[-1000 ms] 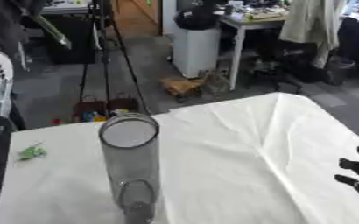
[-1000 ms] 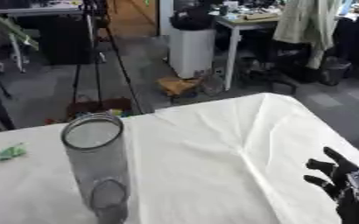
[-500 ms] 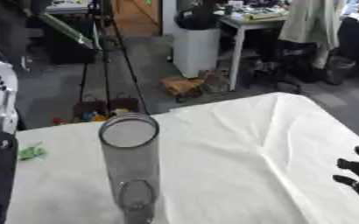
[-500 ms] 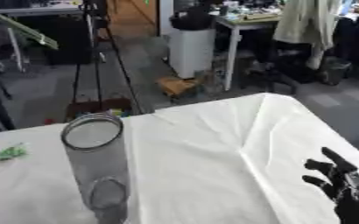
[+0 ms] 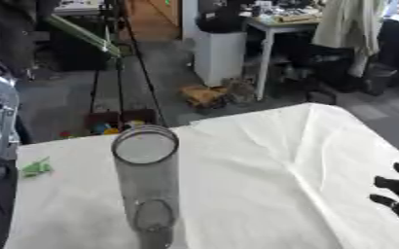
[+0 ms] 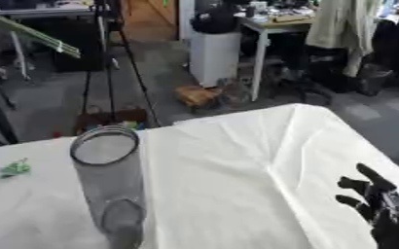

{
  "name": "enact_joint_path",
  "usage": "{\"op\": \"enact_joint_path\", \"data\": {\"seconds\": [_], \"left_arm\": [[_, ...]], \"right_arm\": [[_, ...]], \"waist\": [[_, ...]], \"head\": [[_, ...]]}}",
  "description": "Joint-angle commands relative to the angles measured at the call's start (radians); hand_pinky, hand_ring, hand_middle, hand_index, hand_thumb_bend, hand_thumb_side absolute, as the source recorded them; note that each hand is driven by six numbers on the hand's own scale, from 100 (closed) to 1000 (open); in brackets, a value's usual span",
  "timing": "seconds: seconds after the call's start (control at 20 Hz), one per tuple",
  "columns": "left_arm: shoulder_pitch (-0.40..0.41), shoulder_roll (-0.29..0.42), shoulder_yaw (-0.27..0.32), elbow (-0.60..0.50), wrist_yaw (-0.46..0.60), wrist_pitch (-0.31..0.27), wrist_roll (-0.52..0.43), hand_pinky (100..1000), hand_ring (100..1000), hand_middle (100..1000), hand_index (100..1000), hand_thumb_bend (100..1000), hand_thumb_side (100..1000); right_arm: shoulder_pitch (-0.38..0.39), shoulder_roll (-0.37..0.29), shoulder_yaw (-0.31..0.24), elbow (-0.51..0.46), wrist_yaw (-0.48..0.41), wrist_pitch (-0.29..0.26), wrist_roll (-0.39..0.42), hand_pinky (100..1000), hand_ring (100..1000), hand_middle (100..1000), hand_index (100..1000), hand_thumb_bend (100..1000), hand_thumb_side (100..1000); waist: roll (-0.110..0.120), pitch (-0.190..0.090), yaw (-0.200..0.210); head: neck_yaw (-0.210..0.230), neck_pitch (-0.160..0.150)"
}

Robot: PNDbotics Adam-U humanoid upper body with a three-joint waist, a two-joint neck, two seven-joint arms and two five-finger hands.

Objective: Arrange flowers into the vase.

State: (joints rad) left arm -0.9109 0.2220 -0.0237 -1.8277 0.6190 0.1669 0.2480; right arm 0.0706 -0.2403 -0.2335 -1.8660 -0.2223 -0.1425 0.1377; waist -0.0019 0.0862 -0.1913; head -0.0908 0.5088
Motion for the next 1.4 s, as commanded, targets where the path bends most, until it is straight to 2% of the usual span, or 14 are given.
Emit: {"op": "enact_joint_path", "data": {"seconds": [0.05,0.7,1.4], "left_arm": [[-0.013,0.035,0.002,-0.007,0.060,0.000,0.005,100,100,100,139,955,790],[-0.013,0.087,0.017,-0.012,0.298,-0.012,0.036,100,100,100,140,947,791],[-0.008,0.152,0.039,-0.026,0.533,-0.018,0.077,100,100,100,140,977,784]], "right_arm": [[-0.003,-0.011,-0.002,-0.009,-0.005,-0.001,0.003,773,910,670,960,100,1000],[-0.002,-0.012,-0.003,-0.009,-0.005,-0.001,0.005,772,910,669,959,100,1000],[0.000,-0.012,-0.004,-0.010,-0.005,-0.002,0.006,771,910,668,958,100,1000]], "waist": [[-0.004,-0.012,0.001],[-0.004,-0.012,0.009],[-0.002,-0.013,0.013]], "head": [[-0.004,0.003],[-0.006,0.006],[-0.010,0.007]]}}
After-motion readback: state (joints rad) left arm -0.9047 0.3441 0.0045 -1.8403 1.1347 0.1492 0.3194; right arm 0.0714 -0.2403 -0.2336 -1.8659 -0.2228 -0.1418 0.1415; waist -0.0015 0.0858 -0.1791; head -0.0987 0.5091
